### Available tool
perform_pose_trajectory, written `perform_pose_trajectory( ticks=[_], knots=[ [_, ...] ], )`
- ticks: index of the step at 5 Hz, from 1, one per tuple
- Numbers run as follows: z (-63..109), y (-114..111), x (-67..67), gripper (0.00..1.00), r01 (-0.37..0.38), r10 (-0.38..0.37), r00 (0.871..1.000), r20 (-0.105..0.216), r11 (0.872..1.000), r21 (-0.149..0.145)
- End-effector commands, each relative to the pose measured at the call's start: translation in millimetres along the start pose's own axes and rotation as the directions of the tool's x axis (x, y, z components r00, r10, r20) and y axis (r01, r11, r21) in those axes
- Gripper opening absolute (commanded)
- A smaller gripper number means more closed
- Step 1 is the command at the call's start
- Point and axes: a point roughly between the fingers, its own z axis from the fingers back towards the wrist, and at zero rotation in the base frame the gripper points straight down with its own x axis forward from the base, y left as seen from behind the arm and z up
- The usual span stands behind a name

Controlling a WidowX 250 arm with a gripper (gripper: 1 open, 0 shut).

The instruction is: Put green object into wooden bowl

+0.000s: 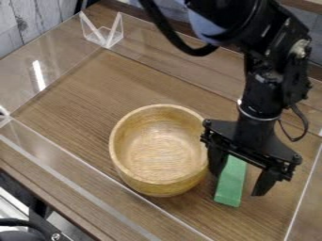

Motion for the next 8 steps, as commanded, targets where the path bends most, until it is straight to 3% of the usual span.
perform_pose_trajectory(
  ticks=[1, 3, 5, 8],
  knots=[
    [18.7, 2, 17.3, 1.0, -0.043, 0.046, 0.995, 0.085, 0.999, -0.032],
    [37.2, 0, -9.1, 1.0, -0.037, 0.041, 0.994, 0.1, 0.998, -0.041],
    [31.7, -12, 0.9, 1.0, 0.048, -0.041, 0.993, 0.106, 0.997, -0.063],
    [17.6, -17, 15.9, 1.0, -0.1, 0.105, 0.988, 0.113, 0.994, -0.049]
  ],
)
